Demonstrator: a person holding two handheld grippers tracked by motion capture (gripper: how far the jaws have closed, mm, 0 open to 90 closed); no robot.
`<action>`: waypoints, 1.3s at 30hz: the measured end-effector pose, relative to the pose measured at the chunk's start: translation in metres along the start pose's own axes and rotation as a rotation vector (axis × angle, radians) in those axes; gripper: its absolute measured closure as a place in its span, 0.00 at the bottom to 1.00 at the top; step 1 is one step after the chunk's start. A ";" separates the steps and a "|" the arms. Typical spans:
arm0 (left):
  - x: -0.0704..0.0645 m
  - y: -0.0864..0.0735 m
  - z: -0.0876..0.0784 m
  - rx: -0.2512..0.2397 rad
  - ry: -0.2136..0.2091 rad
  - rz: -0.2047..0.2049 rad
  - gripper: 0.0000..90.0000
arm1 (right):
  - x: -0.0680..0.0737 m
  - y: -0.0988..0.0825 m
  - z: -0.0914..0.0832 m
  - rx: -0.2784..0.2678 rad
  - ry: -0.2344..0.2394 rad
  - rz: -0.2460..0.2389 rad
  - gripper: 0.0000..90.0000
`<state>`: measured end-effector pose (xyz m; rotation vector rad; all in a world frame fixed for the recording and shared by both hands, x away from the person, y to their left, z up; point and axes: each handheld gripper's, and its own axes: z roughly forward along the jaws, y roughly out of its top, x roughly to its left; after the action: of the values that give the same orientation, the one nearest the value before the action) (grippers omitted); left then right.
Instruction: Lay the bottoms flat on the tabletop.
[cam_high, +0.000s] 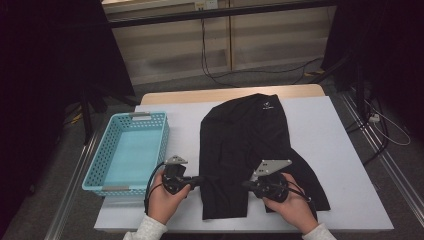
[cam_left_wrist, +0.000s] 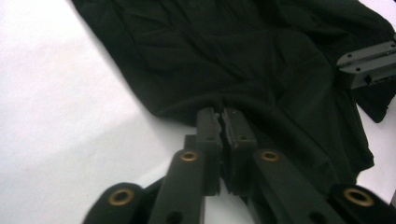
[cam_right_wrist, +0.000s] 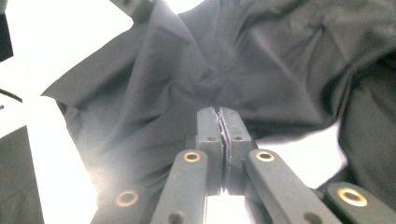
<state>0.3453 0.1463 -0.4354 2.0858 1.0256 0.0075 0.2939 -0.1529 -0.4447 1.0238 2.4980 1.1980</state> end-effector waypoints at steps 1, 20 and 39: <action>0.000 0.000 0.000 -0.003 0.001 -0.003 0.86 | 0.000 -0.003 0.000 0.007 -0.004 0.004 0.99; 0.013 -0.004 0.010 -0.030 0.088 -0.010 0.52 | -0.007 -0.013 0.004 0.079 -0.003 0.003 0.98; 0.006 -0.001 0.025 0.026 0.042 -0.029 1.00 | -0.006 -0.015 0.005 0.064 -0.006 0.005 0.97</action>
<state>0.3564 0.1345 -0.4550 2.1021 1.0862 0.0236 0.2930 -0.1599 -0.4597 1.0476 2.5457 1.1215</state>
